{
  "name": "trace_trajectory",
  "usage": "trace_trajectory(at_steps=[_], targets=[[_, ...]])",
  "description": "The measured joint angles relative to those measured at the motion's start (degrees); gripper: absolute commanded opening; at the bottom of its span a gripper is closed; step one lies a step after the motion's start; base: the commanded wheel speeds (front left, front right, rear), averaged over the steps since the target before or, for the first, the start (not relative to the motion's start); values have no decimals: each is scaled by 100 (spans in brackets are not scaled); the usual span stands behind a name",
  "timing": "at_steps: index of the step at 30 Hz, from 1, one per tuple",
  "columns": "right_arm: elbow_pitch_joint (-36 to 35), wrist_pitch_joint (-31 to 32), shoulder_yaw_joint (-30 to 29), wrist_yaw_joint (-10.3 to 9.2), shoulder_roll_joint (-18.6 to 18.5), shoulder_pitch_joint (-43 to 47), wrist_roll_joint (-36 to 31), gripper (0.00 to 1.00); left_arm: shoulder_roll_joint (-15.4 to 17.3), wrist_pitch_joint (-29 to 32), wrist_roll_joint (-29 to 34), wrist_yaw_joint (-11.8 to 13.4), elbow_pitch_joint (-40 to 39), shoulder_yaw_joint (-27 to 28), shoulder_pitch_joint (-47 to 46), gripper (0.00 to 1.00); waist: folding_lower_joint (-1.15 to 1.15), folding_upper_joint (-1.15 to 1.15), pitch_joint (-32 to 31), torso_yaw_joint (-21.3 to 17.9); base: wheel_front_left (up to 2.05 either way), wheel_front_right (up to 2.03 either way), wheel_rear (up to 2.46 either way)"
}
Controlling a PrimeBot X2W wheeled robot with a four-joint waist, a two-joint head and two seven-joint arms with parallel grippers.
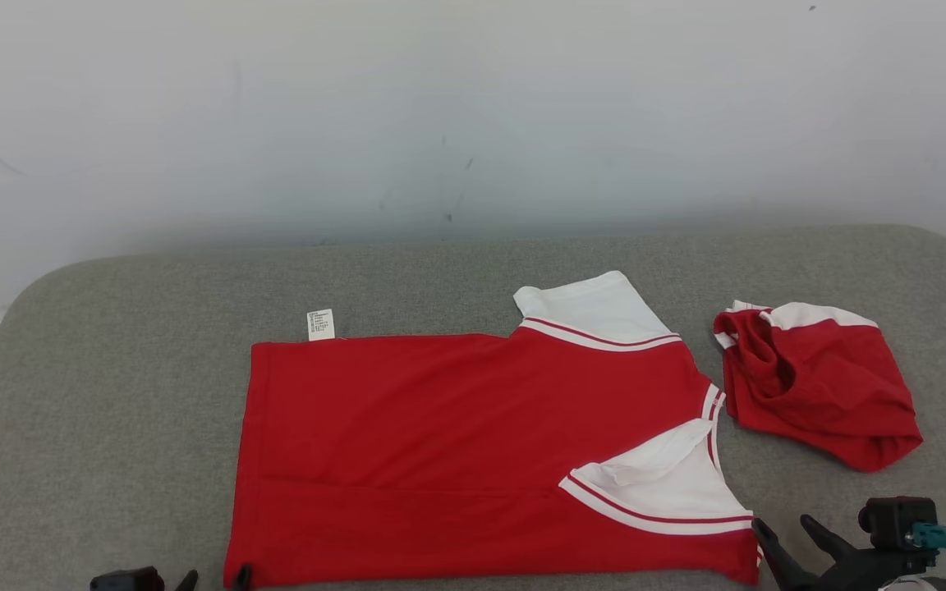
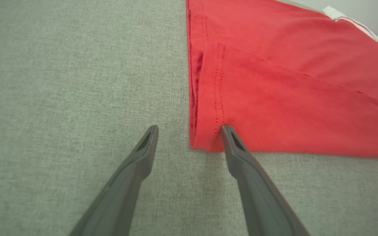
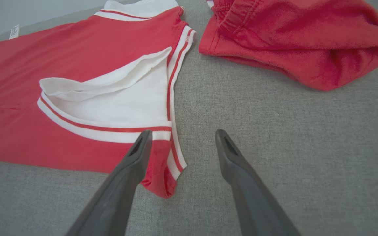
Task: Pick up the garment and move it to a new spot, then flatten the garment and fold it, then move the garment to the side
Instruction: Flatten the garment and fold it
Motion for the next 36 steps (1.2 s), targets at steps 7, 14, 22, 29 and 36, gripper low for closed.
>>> trace_trajectory(at_steps=[7, 14, 22, 29, 36], targets=[[-681, -163, -219, -41, -136, 103, 56, 100, 165, -157, 58, 125, -605, 47, 80, 100, 0, 0, 13, 0, 0, 0, 0], [-1116, -339, -269, -319, -125, -53, -136, 100, 292, -285, 146, 334, -1213, 189, 50, 100, 0, 0, 43, 4, 0, 0, 0], [-1281, -122, -1, -469, -152, -1015, -609, 100, 410, -202, 213, 347, -1592, 188, -608, 100, 0, 0, 256, -13, 0, 0, 0], [-1214, 232, 148, -555, -145, -2110, -879, 100, 445, 187, 302, 198, -1427, 166, -1679, 100, 1, 0, 670, 7, 0, 0, 0], [-598, 581, 242, -527, -33, -3236, -996, 100, 383, 600, 287, 49, -907, 147, -2496, 100, 1, 0, 1190, 19, 0, 0, 0]])
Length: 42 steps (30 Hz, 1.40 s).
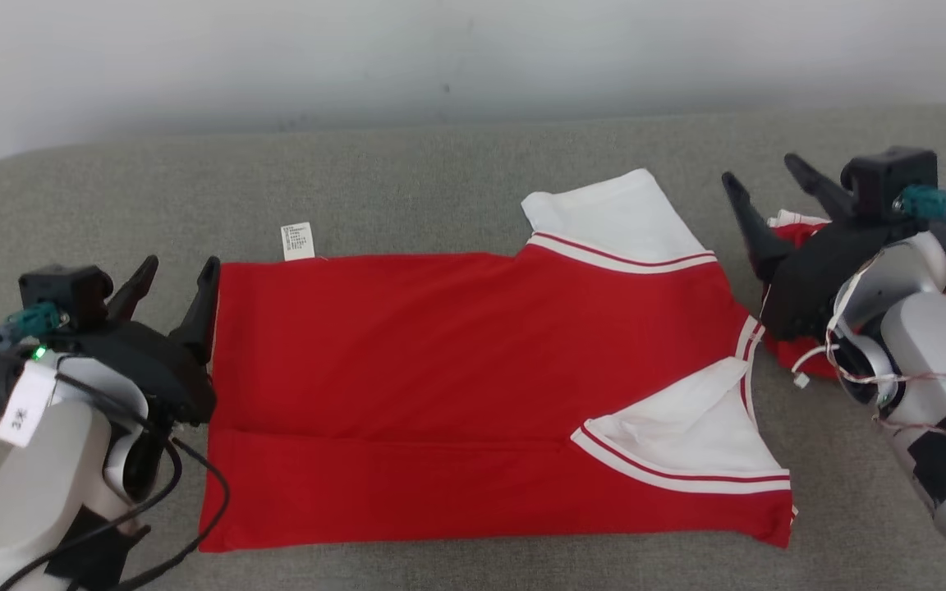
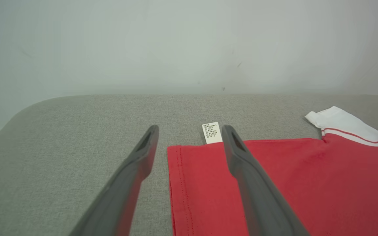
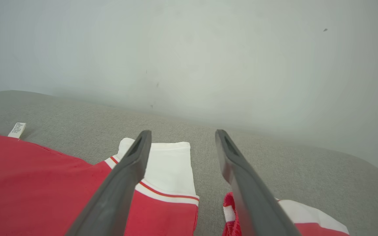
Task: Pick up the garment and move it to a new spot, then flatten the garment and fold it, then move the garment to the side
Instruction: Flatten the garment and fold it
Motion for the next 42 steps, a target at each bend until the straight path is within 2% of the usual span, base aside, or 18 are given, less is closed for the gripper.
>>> trace_trajectory(at_steps=[6, 11, 16, 28, 39, 40, 41, 42], targets=[[447, 129, 78, 41, 125, -625, -133, 100, -181, 246, -226, -64, 531, 14, -559, 100, 0, 0, 445, 29, 0, 0, 0], [652, 127, 216, 103, 401, -982, -213, 100, -156, 344, -311, -99, 989, 92, -728, 100, 0, 1, 775, 42, 0, 0, 0], [878, 71, 244, 169, 461, -1156, -223, 100, -94, 385, -335, -149, 1269, 90, -973, 100, 0, 0, 1029, -18, 0, 0, 0], [1260, -130, 279, 243, 492, -1458, -316, 100, -85, 363, -344, -198, 1701, 32, -1478, 100, -1, 0, 1469, -276, 0, 0, 0], [1863, -227, 446, 355, 775, -2071, -458, 100, -233, 333, -394, -203, 2270, -57, -1875, 100, -1, 0, 1630, -217, 0, 0, 0], [1905, -230, 455, 370, 781, -2070, -461, 100, -245, 334, -402, -203, 2319, -58, -1886, 76, -1, 0, 1624, -215, 0, 0, 0], [1945, -235, 465, 370, 784, -2071, -467, 100, -253, 334, -402, -203, 2361, -60, -1890, 33, -2, 0, 1621, -215, 0, 0, 0], [1981, -237, 471, 370, 782, -2071, -470, 100, -254, 334, -403, -203, 2386, -65, -1893, 0, -2, 0, 1618, -214, 0, 0, 0]])
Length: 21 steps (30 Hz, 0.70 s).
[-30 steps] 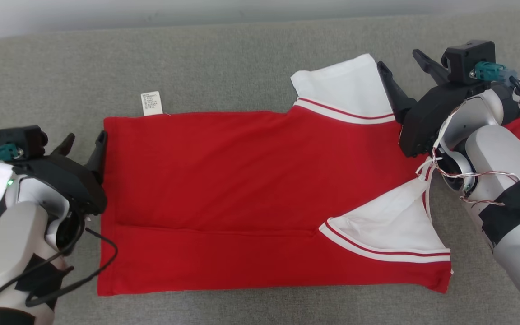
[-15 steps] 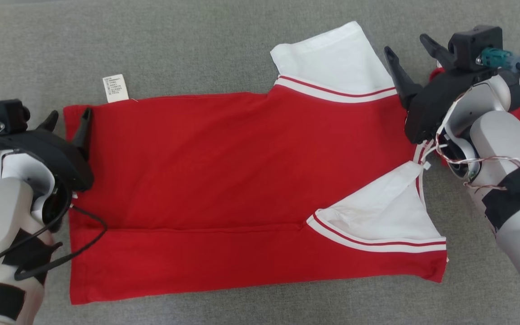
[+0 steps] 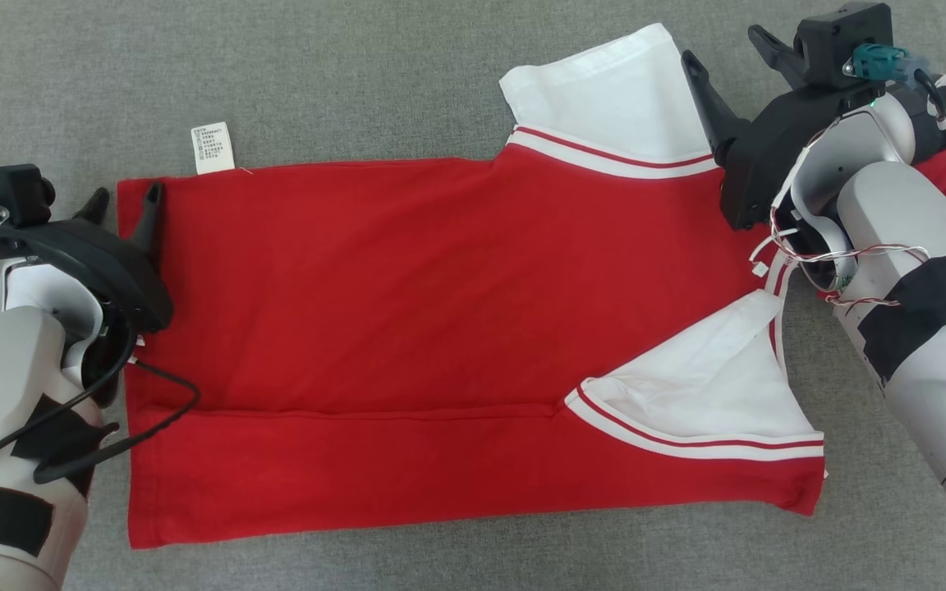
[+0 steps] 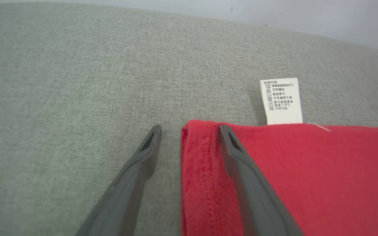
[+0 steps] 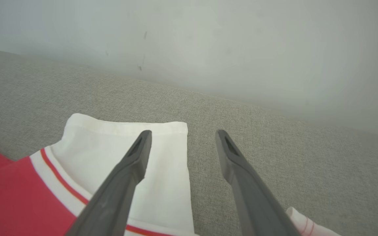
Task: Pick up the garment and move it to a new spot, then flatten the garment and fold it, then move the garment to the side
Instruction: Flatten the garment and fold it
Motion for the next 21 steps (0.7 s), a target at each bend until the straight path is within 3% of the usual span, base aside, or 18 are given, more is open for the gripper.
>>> trace_trajectory(at_steps=[9, 21], targets=[[487, 156, 74, 49, -2, -300, -98, 100, -145, 33, -175, 2, 26, -159, -83, 0, 0, 0, 25, 90, 0, 0, 0], [1543, 722, 88, 29, 131, -1018, -129, 100, -550, -38, -272, 0, -66, -521, -253, 0, 1, 0, 130, 503, 0, 0, 0]])
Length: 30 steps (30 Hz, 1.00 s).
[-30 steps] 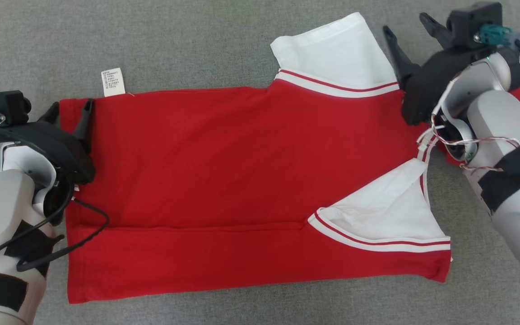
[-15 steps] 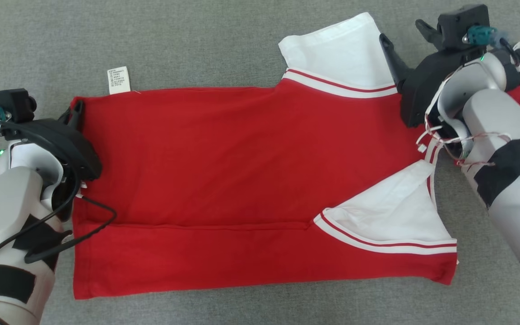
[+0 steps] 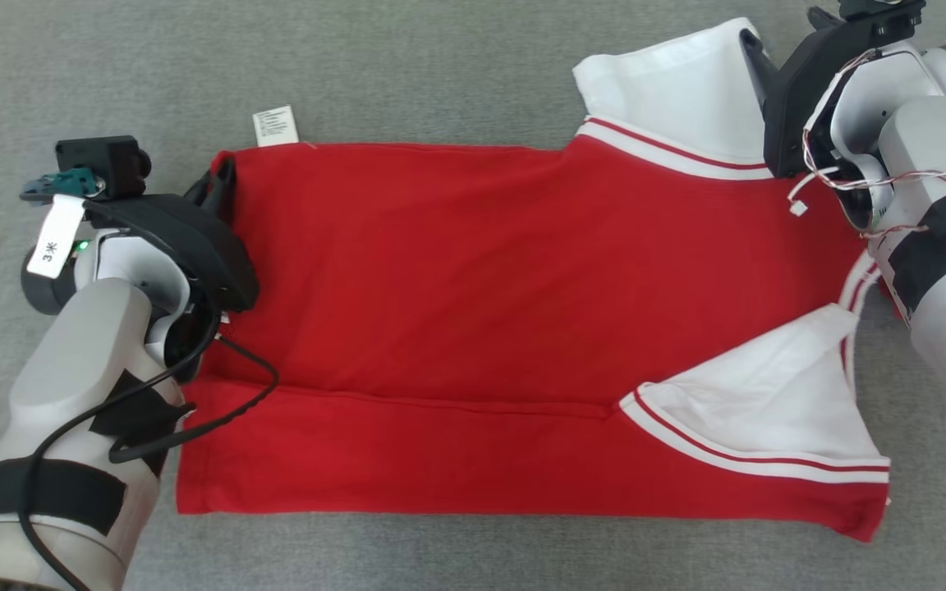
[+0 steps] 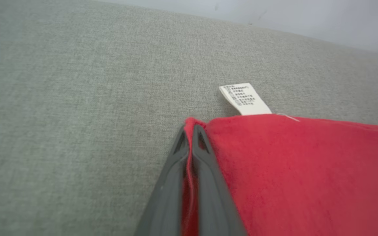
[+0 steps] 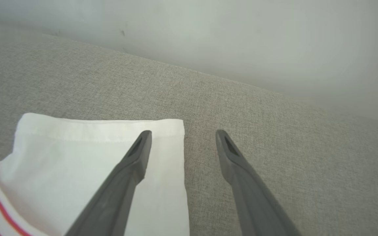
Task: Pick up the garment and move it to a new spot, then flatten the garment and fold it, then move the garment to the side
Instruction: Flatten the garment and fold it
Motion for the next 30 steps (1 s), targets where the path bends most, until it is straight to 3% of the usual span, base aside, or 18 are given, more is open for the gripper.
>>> trace_trajectory(at_steps=[7, 16, 17, 18, 20, 21, 30], targets=[[519, 287, -8, -227, 83, -192, -1, 100, -15, -115, -81, -22, -83, -138, -9, 0, 0, 0, 70, 165, 0, 0, 0], [780, 355, 73, -272, 165, -425, -42, 100, 33, -274, -292, -44, -187, -313, -133, 0, 0, 0, 245, 208, 0, 0, 0], [808, 353, 79, -281, 165, -432, -55, 87, 32, -279, -322, -44, -189, -332, -142, 0, 0, 0, 264, 212, 0, 0, 0], [825, 353, 88, -281, 166, -456, -62, 56, 31, -304, -332, -44, -193, -349, -147, 0, 0, 0, 278, 217, 0, 0, 0], [869, 355, 115, -280, 171, -527, -66, 9, 32, -324, -365, -44, -197, -387, -152, 0, 0, 0, 298, 229, 0, 0, 0], [888, 355, 138, -279, 174, -534, -75, 0, 33, -344, -375, -44, -197, -409, -159, 0, 0, 0, 304, 233, 0, 0, 0], [998, 226, 183, -133, 176, -619, -121, 0, 82, -458, -588, -44, -185, -533, -208, 0, 0, 0, 326, 227, 0, 0, 0]])
